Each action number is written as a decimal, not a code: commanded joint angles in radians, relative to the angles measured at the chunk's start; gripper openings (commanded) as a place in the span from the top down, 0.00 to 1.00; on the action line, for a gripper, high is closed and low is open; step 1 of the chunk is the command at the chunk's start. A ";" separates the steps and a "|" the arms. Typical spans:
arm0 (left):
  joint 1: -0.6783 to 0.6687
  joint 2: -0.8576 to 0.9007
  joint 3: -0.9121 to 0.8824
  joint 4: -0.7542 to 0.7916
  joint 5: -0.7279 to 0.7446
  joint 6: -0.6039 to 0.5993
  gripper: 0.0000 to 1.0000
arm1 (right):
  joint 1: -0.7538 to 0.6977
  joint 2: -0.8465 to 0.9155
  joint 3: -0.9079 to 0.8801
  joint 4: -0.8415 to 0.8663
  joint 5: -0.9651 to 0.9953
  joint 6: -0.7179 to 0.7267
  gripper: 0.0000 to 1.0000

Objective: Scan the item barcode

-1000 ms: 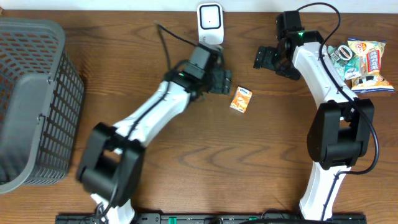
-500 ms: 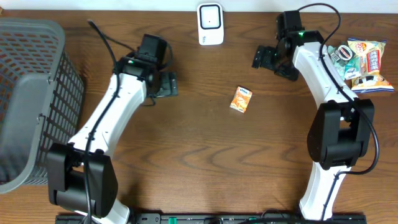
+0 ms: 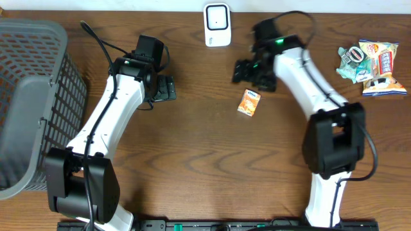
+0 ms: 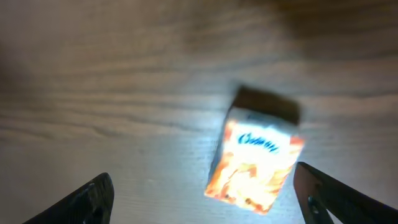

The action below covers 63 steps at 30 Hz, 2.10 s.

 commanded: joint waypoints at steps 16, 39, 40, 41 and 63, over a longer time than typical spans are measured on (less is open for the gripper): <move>0.002 0.003 0.006 -0.005 -0.013 0.003 0.02 | 0.180 0.013 -0.180 0.085 0.447 0.235 0.36; 0.002 0.003 0.006 -0.005 -0.013 0.003 0.02 | 0.151 0.005 -0.216 0.146 0.370 0.104 0.99; 0.002 0.003 0.006 -0.005 -0.013 0.003 0.02 | 0.139 -0.003 -0.181 0.131 0.325 0.074 0.99; 0.002 0.003 0.006 -0.005 -0.013 0.003 0.02 | 0.132 -0.005 -0.162 0.126 0.295 0.053 0.99; 0.002 0.003 0.006 -0.005 -0.013 0.003 0.02 | -0.162 0.013 -0.405 0.437 -0.653 -0.224 0.99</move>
